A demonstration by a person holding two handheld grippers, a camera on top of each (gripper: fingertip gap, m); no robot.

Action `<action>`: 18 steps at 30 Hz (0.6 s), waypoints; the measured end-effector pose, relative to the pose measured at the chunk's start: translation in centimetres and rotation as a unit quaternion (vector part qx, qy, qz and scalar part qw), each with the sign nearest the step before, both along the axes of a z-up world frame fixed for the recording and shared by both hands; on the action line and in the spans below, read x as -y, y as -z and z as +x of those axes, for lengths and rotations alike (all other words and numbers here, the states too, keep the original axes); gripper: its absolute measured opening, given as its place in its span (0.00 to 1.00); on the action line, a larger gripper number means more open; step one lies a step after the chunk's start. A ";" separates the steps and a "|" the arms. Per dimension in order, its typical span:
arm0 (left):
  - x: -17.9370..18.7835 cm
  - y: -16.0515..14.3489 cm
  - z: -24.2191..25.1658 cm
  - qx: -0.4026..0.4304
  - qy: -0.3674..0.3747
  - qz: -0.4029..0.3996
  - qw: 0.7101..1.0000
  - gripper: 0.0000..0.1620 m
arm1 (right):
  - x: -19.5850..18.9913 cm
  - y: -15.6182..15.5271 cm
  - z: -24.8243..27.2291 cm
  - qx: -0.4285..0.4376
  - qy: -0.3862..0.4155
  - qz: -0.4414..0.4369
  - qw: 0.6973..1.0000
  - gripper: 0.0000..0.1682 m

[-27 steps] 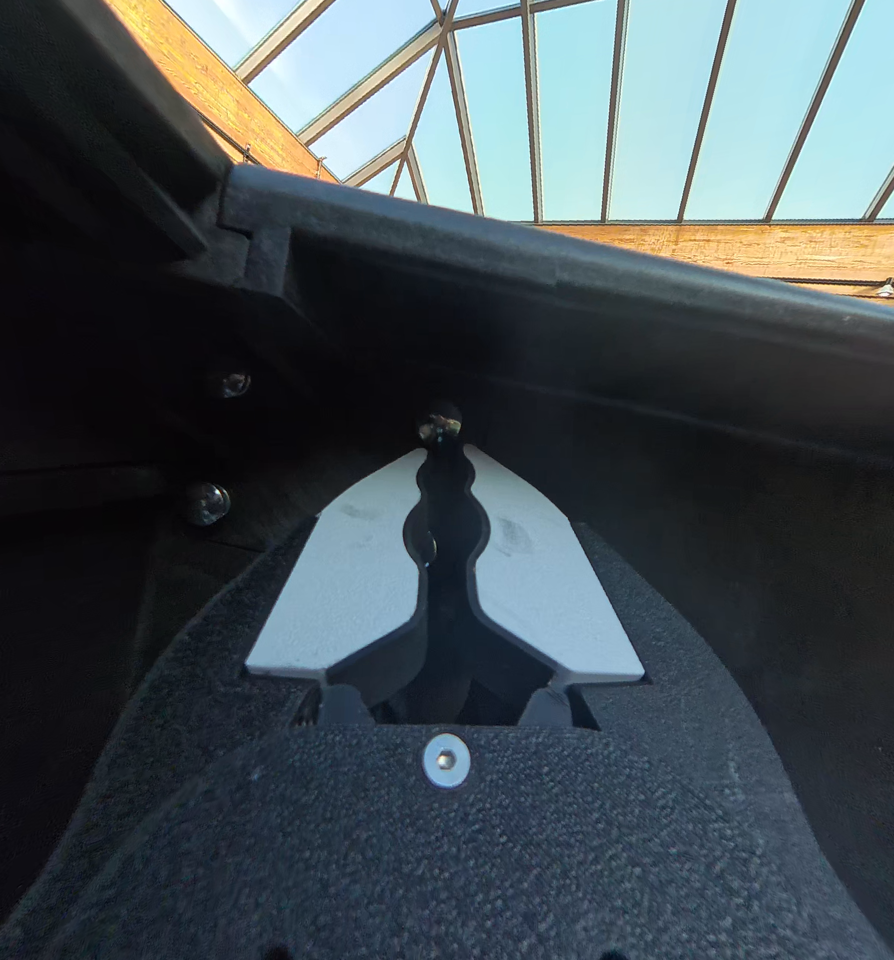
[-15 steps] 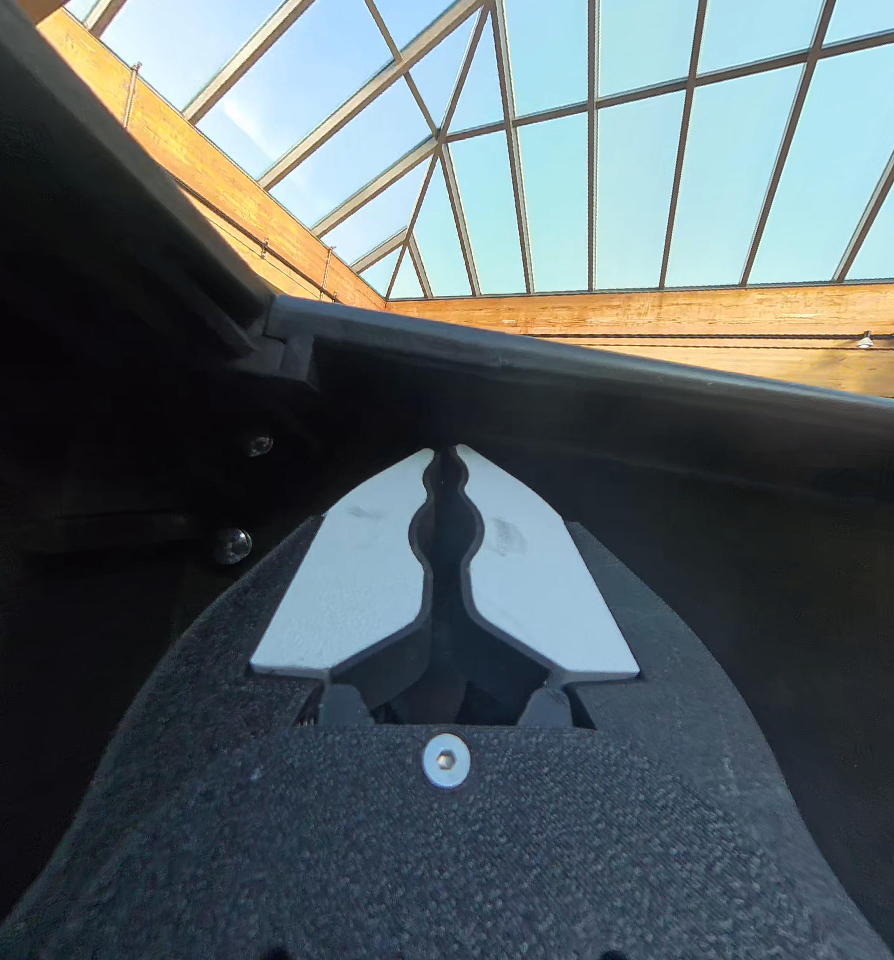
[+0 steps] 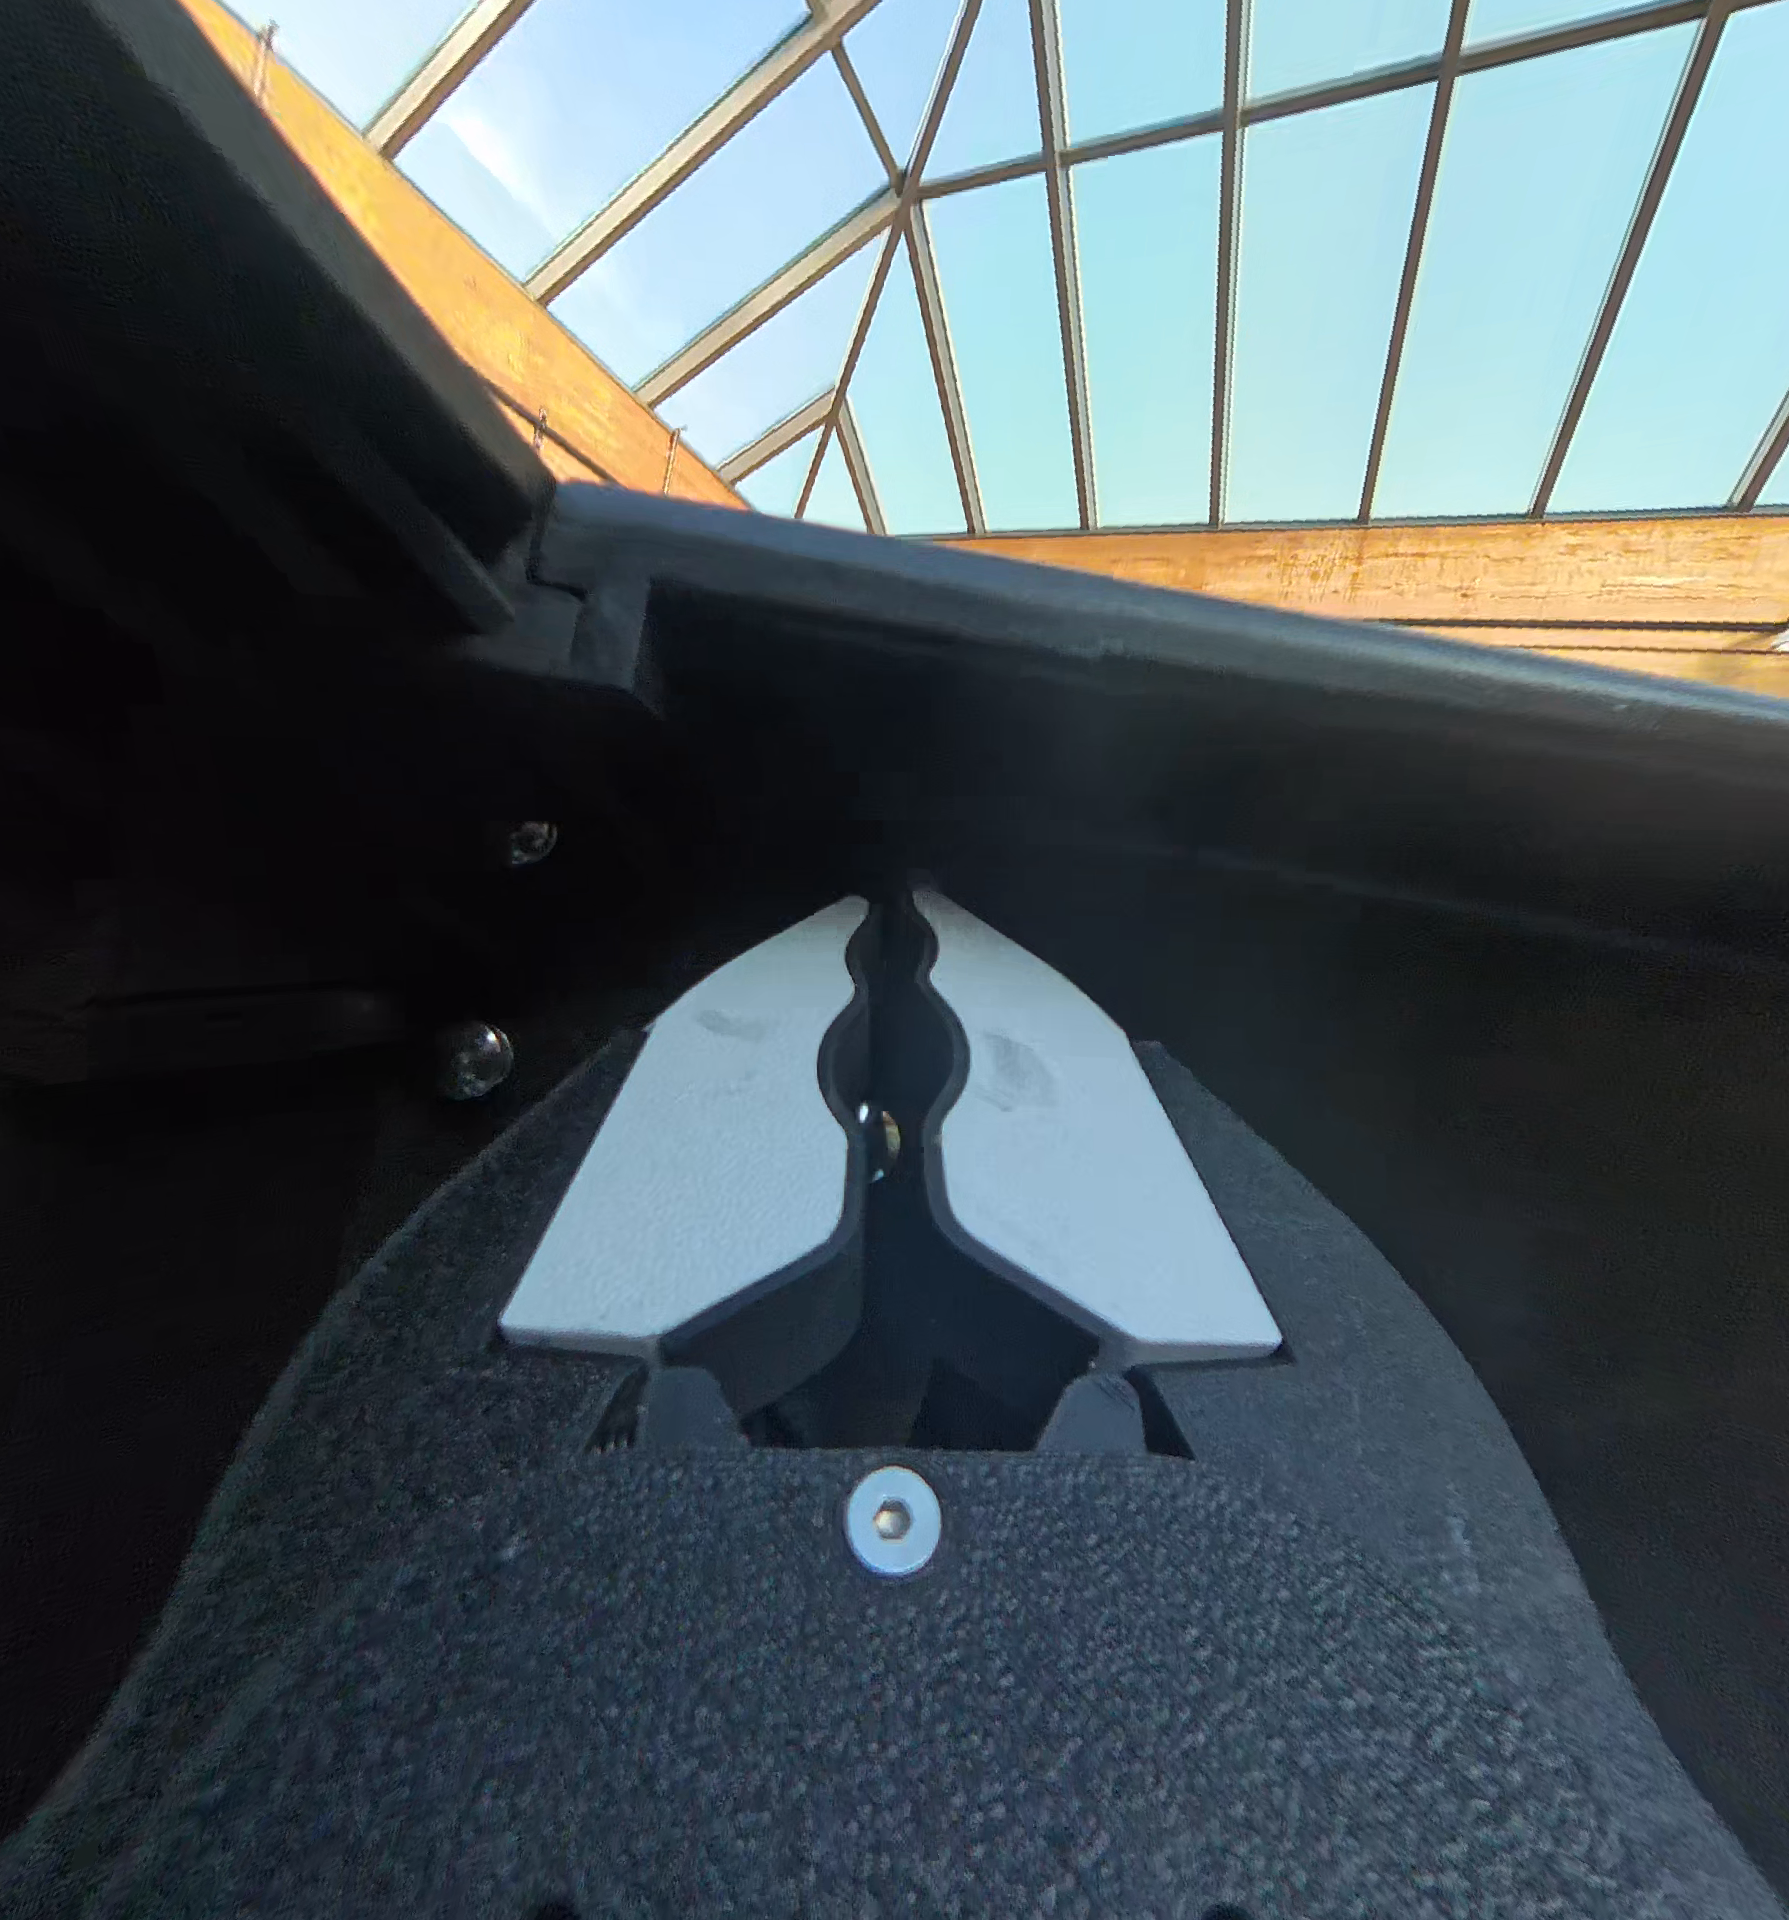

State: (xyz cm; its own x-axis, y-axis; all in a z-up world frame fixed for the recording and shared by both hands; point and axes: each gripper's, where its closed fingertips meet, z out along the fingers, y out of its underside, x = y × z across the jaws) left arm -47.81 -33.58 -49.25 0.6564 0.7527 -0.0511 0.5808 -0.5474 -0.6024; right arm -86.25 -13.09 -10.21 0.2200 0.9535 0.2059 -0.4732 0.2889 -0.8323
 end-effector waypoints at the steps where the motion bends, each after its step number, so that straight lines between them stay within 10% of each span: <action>1: 0.0 0.0 0.0 0.000 0.000 0.000 1.000 0.27 | 0.0 -0.2 0.2 -0.007 -0.004 0.001 1.000 0.00; 18: -0.9 0.2 -0.1 0.001 0.007 0.074 0.997 0.34 | -3.5 -1.3 7.2 0.160 -0.113 0.031 0.980 0.00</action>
State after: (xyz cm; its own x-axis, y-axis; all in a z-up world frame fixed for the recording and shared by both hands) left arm -47.96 -32.73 -49.45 0.6674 0.7422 0.0610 0.5751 -0.4617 -0.6753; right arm -79.07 -9.63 -8.88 -0.0815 0.9537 0.2895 -0.2480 0.2619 -0.9327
